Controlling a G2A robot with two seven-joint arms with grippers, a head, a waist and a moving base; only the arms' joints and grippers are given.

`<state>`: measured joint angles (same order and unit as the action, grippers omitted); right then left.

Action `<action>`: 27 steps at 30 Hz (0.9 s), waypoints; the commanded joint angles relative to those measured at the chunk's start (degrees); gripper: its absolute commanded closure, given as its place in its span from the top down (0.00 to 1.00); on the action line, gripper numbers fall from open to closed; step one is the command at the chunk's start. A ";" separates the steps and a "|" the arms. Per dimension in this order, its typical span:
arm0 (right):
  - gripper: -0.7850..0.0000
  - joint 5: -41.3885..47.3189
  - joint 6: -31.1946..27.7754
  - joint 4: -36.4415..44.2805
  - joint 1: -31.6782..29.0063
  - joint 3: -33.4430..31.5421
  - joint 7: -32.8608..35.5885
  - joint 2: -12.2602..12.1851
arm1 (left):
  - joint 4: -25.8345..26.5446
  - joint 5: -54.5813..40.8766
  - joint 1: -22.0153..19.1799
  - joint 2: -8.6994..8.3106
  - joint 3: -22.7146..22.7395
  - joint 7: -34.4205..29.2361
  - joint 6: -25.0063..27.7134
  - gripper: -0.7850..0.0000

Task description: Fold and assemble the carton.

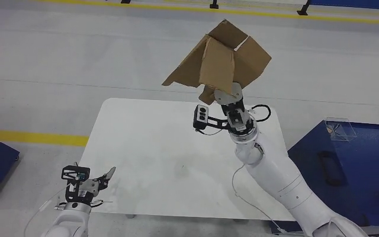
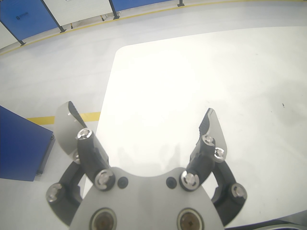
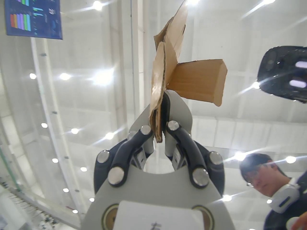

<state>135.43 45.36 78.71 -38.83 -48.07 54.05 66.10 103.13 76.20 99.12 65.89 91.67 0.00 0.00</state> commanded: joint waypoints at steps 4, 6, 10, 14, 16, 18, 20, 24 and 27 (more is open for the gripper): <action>0.00 -32.52 -17.51 -2.06 3.97 -4.63 19.55 0.21 | 0.00 0.00 0.00 0.00 0.00 0.00 0.00 1.00; 0.00 -41.53 -25.35 -3.48 6.18 -6.49 25.46 0.10 | 0.00 0.00 0.00 0.00 0.00 0.00 0.00 1.00; 0.00 -52.57 -37.69 -4.79 8.28 -10.00 32.66 -0.23 | 0.00 0.00 0.00 0.00 0.00 0.00 0.00 1.00; 0.00 -70.19 -53.26 -4.32 9.06 -12.98 33.95 -1.32 | 0.00 0.00 0.00 0.00 0.00 0.00 0.00 1.00; 0.00 -81.73 -61.95 -3.62 8.85 -13.90 33.66 -2.14 | 0.00 0.00 0.00 0.00 0.00 0.00 0.00 1.00; 0.00 -89.90 -65.05 -1.01 7.84 -15.14 30.56 -2.72 | 0.00 0.00 0.00 0.00 0.00 0.00 0.00 1.00; 0.00 -98.76 -69.74 2.72 6.11 -16.04 25.88 -3.32 | 0.00 0.00 0.00 0.00 0.00 0.00 0.00 1.00; 0.00 -115.00 -79.01 8.95 1.21 -14.63 16.62 -5.11 | 0.00 0.00 0.00 0.00 0.00 0.00 0.00 1.00; 0.00 -120.10 -83.04 9.81 -0.42 -11.90 12.58 -6.64 | 0.00 0.00 0.00 0.00 0.00 0.00 0.00 1.00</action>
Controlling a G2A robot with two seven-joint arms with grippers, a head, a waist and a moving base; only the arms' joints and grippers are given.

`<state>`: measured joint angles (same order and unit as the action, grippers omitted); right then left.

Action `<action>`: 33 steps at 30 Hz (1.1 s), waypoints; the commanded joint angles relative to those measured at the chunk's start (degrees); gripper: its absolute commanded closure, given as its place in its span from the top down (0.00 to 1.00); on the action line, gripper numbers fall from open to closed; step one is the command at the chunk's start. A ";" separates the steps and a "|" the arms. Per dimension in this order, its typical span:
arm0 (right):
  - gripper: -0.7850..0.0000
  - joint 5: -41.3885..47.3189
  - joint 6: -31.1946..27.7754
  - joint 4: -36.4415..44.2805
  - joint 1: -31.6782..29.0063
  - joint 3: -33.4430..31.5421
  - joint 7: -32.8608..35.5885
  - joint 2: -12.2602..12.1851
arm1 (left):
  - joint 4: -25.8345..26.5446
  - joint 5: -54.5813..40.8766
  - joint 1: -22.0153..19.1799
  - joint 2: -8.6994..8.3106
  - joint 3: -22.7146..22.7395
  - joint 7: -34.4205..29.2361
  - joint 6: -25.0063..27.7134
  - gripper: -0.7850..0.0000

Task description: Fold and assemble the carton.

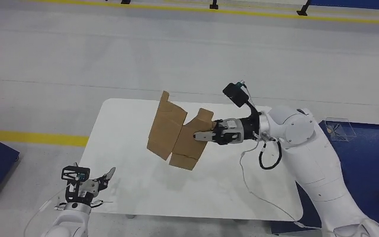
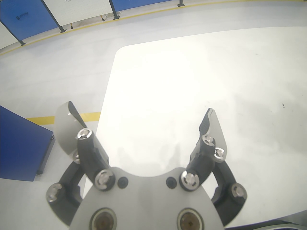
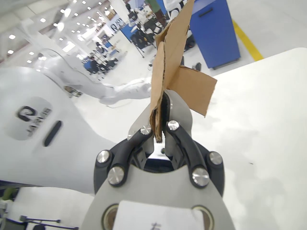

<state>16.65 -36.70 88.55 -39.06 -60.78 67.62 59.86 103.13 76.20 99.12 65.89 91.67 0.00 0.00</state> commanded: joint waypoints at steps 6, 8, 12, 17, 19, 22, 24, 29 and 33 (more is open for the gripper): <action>0.00 -1.16 -1.47 -0.73 -0.23 2.77 -1.48 -1.19 | 0.00 0.00 0.00 0.00 0.00 0.00 0.00 1.00; 0.00 -1.16 -1.47 -0.73 -0.23 2.77 -1.48 -1.19 | 0.00 0.00 0.00 0.00 0.00 0.00 0.00 1.00; 0.00 -1.16 -1.47 -0.73 -0.23 2.77 -1.48 -1.19 | 0.00 0.00 0.00 0.00 0.00 0.00 0.00 1.00; 0.00 -11.50 -1.14 3.81 0.10 0.01 -3.04 -1.88 | 0.00 0.00 0.00 0.00 0.00 0.00 0.00 1.00; 0.00 -16.21 -0.80 7.36 -0.72 -2.51 -5.96 -2.33 | 0.00 0.00 0.00 0.00 0.00 0.00 0.00 1.00; 0.00 -27.21 -0.32 15.19 -1.76 -7.63 -9.95 -3.15 | 0.00 0.00 0.00 0.00 0.00 0.00 0.00 1.00; 0.00 -33.64 0.21 21.10 -3.20 -10.47 -12.76 -3.55 | 0.00 0.00 0.00 0.00 0.00 0.00 0.00 1.00; 0.00 -52.40 0.58 33.96 -6.10 -16.63 -16.23 -4.48 | 0.00 0.00 0.00 0.00 0.00 0.00 0.00 1.00; 0.00 -66.29 -1.93 41.84 -8.98 -18.52 -19.25 -4.95 | 0.00 0.00 0.00 0.00 0.00 0.00 0.00 1.00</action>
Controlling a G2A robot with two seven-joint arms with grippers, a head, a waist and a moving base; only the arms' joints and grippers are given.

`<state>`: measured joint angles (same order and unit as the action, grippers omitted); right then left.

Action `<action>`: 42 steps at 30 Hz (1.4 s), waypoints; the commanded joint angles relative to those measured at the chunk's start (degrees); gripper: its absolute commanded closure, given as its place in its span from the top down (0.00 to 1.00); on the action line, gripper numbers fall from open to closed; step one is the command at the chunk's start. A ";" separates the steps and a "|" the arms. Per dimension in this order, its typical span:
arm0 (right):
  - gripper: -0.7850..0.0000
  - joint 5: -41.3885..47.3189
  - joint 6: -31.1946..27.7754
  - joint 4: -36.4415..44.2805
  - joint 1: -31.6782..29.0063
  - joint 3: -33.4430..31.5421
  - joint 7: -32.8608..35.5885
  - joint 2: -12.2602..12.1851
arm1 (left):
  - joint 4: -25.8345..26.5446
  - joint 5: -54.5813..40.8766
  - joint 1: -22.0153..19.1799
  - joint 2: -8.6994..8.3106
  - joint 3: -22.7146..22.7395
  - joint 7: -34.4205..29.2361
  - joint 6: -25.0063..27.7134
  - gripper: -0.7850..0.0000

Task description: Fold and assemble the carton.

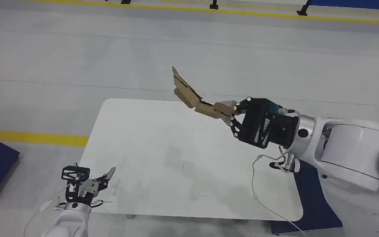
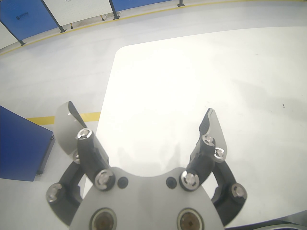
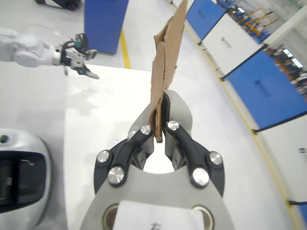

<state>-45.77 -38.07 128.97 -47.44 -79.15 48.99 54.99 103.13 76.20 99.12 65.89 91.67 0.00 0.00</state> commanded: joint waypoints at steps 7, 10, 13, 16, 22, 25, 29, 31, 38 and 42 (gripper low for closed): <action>0.00 -28.56 -7.73 5.67 -3.42 1.99 -8.17 -0.64 | 0.00 0.00 0.00 0.00 0.00 0.00 0.00 1.00; 0.00 -45.34 -13.41 5.67 -2.70 6.29 -10.46 -1.06 | 0.00 0.00 0.00 0.00 0.00 0.00 0.00 1.00; 0.00 -57.62 -11.46 5.67 -4.19 11.78 -14.98 -1.12 | 0.00 0.00 0.00 0.00 0.00 0.00 0.00 1.00; 0.00 -71.02 -9.42 5.67 -5.77 16.63 -18.44 -1.42 | 0.00 0.00 0.00 0.00 0.00 0.00 0.00 1.00; 0.00 -93.00 -1.87 5.67 -9.77 24.26 -26.71 -2.22 | 0.00 0.00 0.00 0.00 0.00 0.00 0.00 1.00; 0.00 -96.18 1.14 5.67 -12.62 24.64 -28.89 -2.45 | 0.00 0.00 0.00 0.00 0.00 0.00 0.00 1.00; 0.00 -85.04 3.63 5.67 -13.87 20.71 -32.79 -2.00 | 0.00 0.00 0.00 0.00 0.00 0.00 0.00 1.00; 0.00 -71.75 3.97 5.67 -12.92 15.90 -34.98 -1.56 | 0.00 0.00 0.00 0.00 0.00 0.00 0.00 1.00; 0.00 -28.50 -5.64 5.67 -7.93 2.07 -34.85 -1.25 | 0.00 0.00 0.00 0.00 0.00 0.00 0.00 1.00; 0.00 4.76 -8.44 4.78 -9.03 -0.08 -29.66 -1.84 | 0.00 0.00 0.00 0.00 0.00 0.00 0.00 1.00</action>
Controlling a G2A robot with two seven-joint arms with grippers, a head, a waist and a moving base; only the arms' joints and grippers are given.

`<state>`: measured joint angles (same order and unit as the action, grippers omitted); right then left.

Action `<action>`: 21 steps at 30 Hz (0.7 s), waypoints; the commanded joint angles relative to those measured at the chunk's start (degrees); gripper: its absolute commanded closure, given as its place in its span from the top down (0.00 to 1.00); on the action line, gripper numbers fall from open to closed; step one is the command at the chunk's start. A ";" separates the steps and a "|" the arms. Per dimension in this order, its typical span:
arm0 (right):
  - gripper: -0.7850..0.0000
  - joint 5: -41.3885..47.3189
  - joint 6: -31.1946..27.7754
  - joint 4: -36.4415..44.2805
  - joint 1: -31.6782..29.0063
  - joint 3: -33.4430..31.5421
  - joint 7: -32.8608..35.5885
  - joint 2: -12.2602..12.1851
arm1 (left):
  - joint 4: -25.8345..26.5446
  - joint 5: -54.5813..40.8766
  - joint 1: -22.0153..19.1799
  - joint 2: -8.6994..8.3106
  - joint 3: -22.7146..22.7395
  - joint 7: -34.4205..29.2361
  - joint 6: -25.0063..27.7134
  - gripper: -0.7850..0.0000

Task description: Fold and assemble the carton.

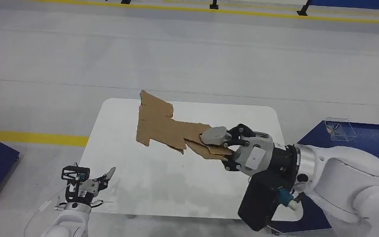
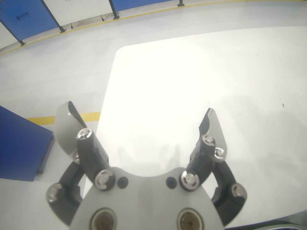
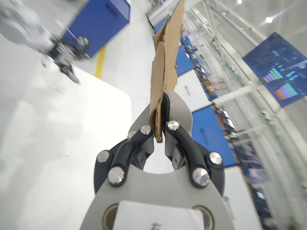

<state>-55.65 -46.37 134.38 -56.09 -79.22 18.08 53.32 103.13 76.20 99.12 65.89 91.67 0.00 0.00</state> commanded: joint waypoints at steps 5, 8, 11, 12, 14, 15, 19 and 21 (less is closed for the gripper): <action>0.00 45.45 -3.92 -7.76 1.45 4.48 12.54 -1.54 | 0.00 0.00 0.00 0.00 0.00 0.00 0.00 1.00; 0.00 60.29 -4.35 -13.01 3.23 11.02 20.76 -2.08 | 0.00 0.00 0.00 0.00 0.00 0.00 0.00 1.00; 0.00 72.29 -3.59 -17.84 4.79 17.92 29.08 -2.22 | 0.00 0.00 0.00 0.00 0.00 0.00 0.00 1.00; 0.00 76.09 -3.21 -19.31 5.39 19.87 31.50 -2.18 | 0.00 0.00 0.00 0.00 0.00 0.00 0.00 1.00; 0.00 82.43 -1.46 -22.75 6.20 23.50 36.70 -2.06 | 0.00 0.00 0.00 0.00 0.00 0.00 0.00 1.00; 0.00 85.85 -0.71 -24.41 6.79 24.91 39.06 -1.95 | 0.00 0.00 0.00 0.00 0.00 0.00 0.00 1.00; 0.00 94.71 1.99 -30.87 7.79 27.93 41.82 -1.41 | 0.00 0.00 0.00 0.00 0.00 0.00 0.00 1.00; 0.00 96.93 2.61 -33.05 8.18 28.32 42.44 -1.21 | 0.00 0.00 0.00 0.00 0.00 0.00 0.00 1.00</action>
<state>40.21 -43.99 102.37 -47.99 -50.94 60.30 52.06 103.13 76.20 99.12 65.89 91.67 0.00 0.00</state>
